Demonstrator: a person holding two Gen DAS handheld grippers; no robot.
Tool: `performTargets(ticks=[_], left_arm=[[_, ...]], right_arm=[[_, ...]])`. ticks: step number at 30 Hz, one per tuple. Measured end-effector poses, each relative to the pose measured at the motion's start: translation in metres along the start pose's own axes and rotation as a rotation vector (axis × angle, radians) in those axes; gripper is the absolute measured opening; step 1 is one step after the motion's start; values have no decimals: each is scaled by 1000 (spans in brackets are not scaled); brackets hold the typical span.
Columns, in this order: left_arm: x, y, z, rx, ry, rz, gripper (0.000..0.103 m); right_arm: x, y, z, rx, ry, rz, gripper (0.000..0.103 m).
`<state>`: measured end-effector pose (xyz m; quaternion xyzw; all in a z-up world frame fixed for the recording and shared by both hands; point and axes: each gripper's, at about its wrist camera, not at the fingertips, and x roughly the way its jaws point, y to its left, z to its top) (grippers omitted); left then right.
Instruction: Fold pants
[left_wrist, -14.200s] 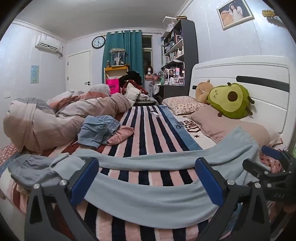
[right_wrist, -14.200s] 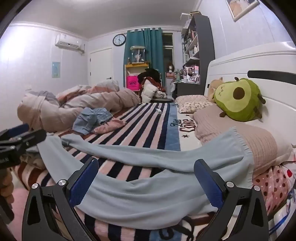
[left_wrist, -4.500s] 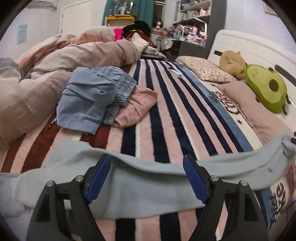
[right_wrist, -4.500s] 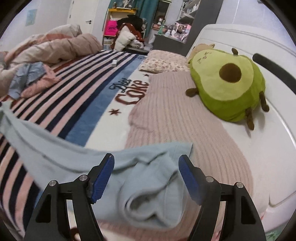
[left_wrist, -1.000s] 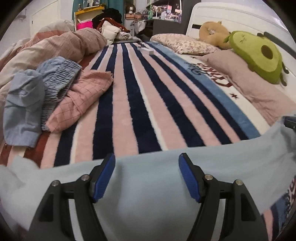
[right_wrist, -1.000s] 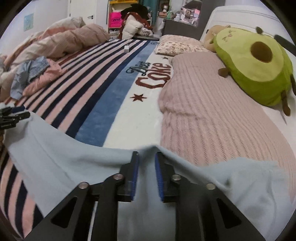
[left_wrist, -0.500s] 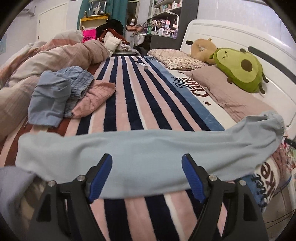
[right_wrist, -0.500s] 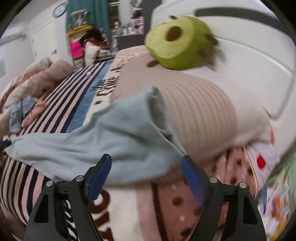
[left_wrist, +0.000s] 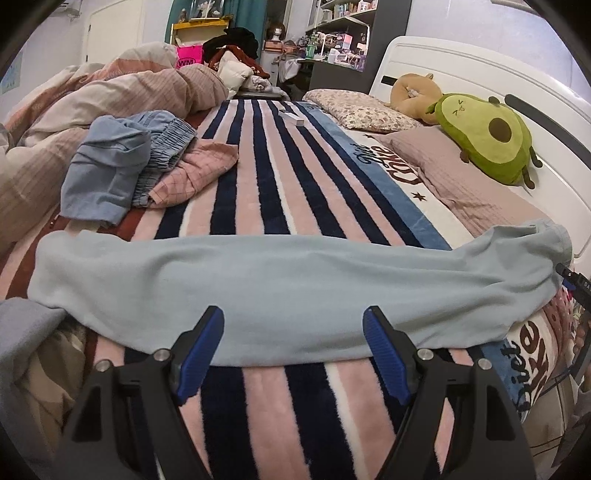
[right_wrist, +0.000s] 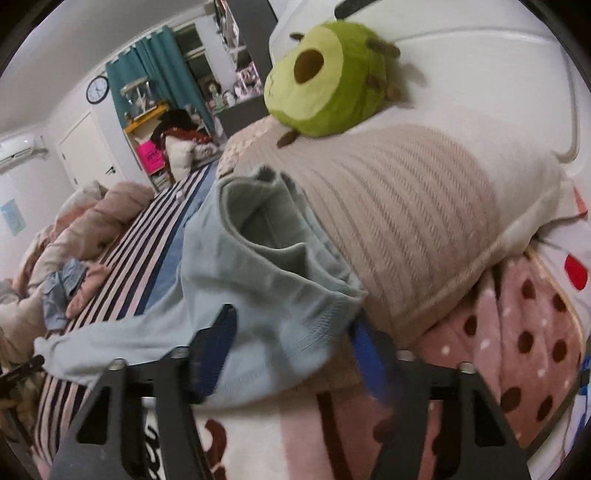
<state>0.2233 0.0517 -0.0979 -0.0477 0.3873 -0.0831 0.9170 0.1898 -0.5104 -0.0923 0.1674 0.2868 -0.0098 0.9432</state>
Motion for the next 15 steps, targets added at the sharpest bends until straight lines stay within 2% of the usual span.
performTargets(ticks=[1, 2, 5, 11, 15], left_arm=[[1, 0, 1, -2, 0, 0, 74], [2, -1, 1, -4, 1, 1, 74], [0, -3, 4, -2, -9, 0, 74], [-17, -1, 7, 9, -43, 21, 74], [-26, 7, 7, 3, -60, 37, 74]], right_arm=[[-2, 2, 0, -8, -15, -14, 24], [-3, 3, 1, -18, -27, -30, 15], [-9, 2, 1, -17, -68, -55, 11], [-35, 3, 16, -42, -130, -88, 10], [-64, -1, 38, -82, -171, -180, 9]])
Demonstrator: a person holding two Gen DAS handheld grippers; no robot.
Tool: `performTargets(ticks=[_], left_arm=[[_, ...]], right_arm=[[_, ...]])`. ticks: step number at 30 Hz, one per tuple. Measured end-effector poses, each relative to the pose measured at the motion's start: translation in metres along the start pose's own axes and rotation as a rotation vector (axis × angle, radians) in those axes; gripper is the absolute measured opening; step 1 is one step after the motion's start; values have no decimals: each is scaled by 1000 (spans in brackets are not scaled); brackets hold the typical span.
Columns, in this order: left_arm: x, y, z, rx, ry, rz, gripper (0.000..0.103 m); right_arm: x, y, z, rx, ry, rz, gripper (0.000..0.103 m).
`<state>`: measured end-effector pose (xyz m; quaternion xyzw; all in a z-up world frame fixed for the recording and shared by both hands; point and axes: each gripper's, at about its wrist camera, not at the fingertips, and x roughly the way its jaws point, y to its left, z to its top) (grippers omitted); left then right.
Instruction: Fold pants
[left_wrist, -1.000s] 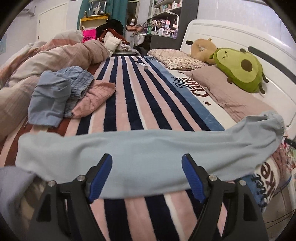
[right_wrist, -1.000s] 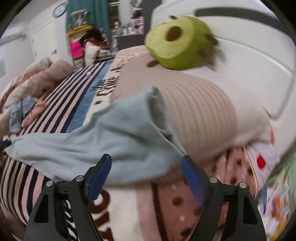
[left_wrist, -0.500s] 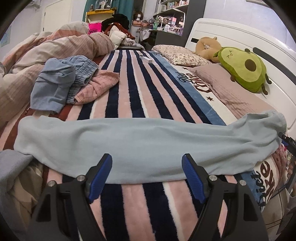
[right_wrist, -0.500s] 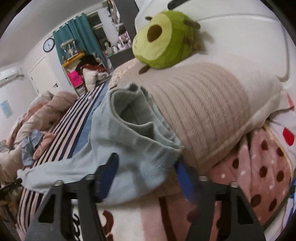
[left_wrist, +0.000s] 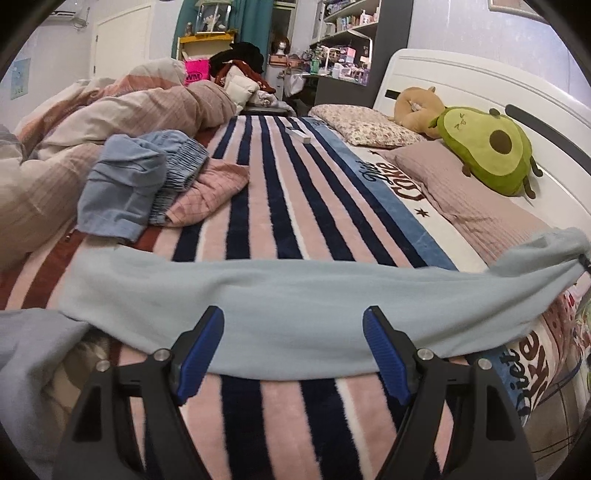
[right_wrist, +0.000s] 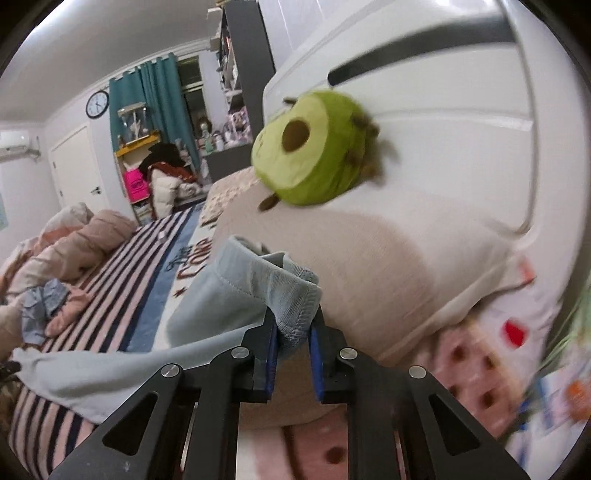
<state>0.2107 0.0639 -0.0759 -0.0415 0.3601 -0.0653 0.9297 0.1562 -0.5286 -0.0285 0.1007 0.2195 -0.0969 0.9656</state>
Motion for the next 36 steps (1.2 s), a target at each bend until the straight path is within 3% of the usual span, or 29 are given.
performTargets(ticks=[3, 8, 13, 19, 23, 28, 30, 33, 36], left_arm=[[-5, 8, 0, -14, -7, 4, 74], [-15, 21, -3, -42, -28, 13, 74], [-25, 36, -7, -61, -49, 0, 74], [-42, 48, -7, -61, -101, -21, 74], [-44, 53, -9, -43, -102, -32, 74], [-40, 60, -15, -47, -85, -51, 74], [-36, 60, -17, -46, -72, -60, 74], [-27, 54, -15, -35, -48, -88, 74], [-16, 44, -13, -35, -23, -150, 74]], right_arm=[[-3, -11, 14, 7, 46, -23, 10], [-8, 16, 21, -29, 102, 92, 10], [-6, 86, 41, -98, 122, 256, 10], [18, 219, 54, -250, 148, 470, 10], [52, 312, 17, -362, 273, 603, 10], [96, 386, -81, -479, 544, 688, 10], [102, 395, -114, -513, 613, 706, 12], [94, 394, -134, -555, 643, 724, 19], [81, 378, -138, -545, 678, 793, 34]])
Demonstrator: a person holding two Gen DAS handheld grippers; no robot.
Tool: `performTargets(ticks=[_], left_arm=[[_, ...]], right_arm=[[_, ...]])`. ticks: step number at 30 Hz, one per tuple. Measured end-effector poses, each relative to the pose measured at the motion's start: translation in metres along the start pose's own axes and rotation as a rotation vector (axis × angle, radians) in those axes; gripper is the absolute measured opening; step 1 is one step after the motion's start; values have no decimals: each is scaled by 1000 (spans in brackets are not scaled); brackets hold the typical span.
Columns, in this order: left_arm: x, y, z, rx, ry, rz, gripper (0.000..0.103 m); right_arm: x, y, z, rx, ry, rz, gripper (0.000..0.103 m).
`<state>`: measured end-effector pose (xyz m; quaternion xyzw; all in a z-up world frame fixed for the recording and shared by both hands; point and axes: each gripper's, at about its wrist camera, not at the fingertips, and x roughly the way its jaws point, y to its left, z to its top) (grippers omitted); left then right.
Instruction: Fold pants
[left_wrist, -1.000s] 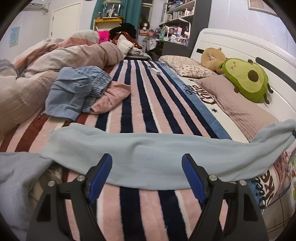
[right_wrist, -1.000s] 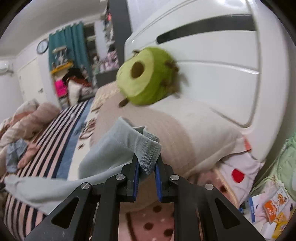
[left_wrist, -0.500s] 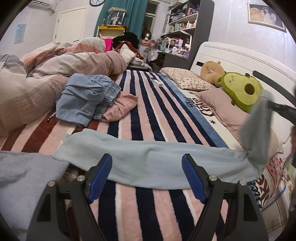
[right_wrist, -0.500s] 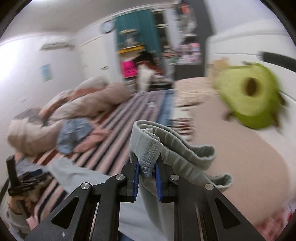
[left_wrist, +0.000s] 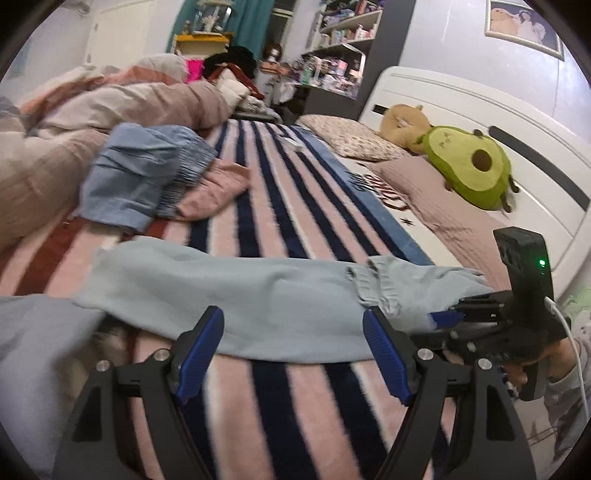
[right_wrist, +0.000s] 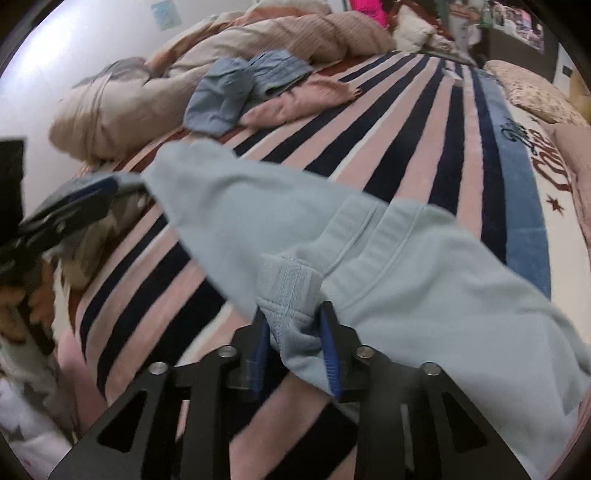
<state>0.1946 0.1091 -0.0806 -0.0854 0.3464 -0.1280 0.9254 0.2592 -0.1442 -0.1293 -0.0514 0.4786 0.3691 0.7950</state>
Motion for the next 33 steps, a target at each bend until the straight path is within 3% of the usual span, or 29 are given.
performTargets(ticks=[2, 8, 13, 17, 20, 25, 28, 30, 33], left_arm=[[13, -10, 1, 3, 26, -44, 75], [47, -41, 8, 7, 86, -124, 75], [90, -71, 15, 7, 153, -195, 75], [128, -78, 13, -13, 222, -166, 75], [145, -81, 7, -27, 232, -152, 74], [150, -98, 6, 28, 215, -122, 53], [149, -97, 6, 35, 202, -121, 33], [145, -99, 6, 44, 191, -135, 30], [131, -98, 11, 84, 124, -60, 30]], right_arm=[[-10, 3, -7, -7, 12, 63, 48], [-60, -10, -23, 33, -102, 45, 48], [-91, -38, -37, 78, -193, -75, 49], [-105, -59, -46, 128, -230, -81, 49], [-112, -73, -50, 161, -257, -108, 49], [-111, -88, -56, 215, -259, -98, 49], [-107, -89, -55, 218, -256, -112, 49], [-107, -91, -54, 231, -263, -106, 49], [-112, -92, -51, 241, -284, -108, 49]])
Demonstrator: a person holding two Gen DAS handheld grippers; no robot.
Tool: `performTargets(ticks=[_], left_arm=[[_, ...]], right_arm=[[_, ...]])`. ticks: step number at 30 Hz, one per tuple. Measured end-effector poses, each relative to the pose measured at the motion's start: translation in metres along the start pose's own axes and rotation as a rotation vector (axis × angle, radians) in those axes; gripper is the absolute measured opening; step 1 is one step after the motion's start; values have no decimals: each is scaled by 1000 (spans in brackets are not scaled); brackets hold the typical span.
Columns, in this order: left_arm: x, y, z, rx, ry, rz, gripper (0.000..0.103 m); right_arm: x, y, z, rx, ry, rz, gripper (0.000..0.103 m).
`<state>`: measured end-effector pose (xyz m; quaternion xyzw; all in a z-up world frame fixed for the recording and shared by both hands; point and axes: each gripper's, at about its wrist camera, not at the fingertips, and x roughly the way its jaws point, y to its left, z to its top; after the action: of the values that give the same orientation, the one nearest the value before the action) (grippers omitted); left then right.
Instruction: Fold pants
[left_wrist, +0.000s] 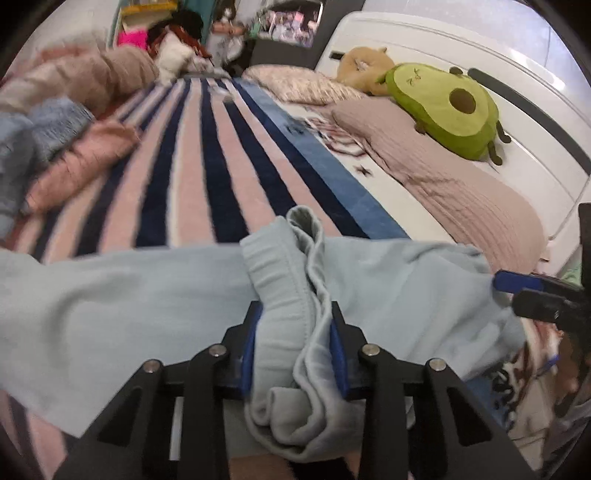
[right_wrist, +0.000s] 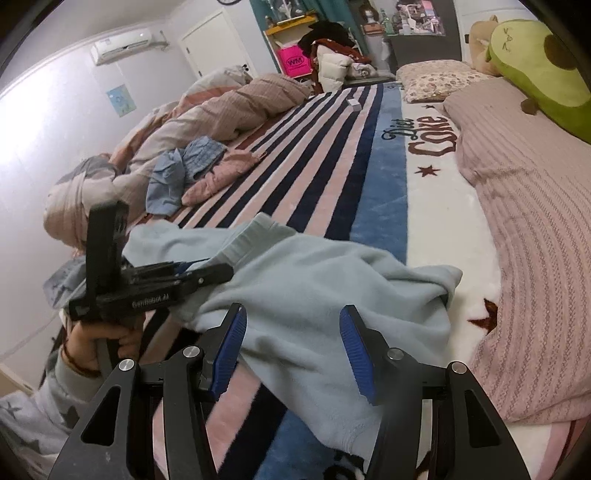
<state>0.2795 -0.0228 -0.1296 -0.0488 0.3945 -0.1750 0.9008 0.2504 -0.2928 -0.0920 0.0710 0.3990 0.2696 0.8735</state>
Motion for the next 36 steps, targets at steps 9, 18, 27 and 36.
performTargets(ticks=[9, 18, 27, 36], left_arm=[[-5, 41, 3, -44, 28, 104, 36], [-51, 71, -7, -111, -49, 171, 70], [-88, 133, -52, -325, -13, 278, 70], [-60, 155, -45, -383, -32, 291, 70]], right_arm=[[9, 10, 2, -24, 16, -5, 49], [21, 11, -1, -12, 43, 5, 49], [26, 15, -3, -2, 38, 45, 49], [41, 20, -5, -8, 65, 65, 49]])
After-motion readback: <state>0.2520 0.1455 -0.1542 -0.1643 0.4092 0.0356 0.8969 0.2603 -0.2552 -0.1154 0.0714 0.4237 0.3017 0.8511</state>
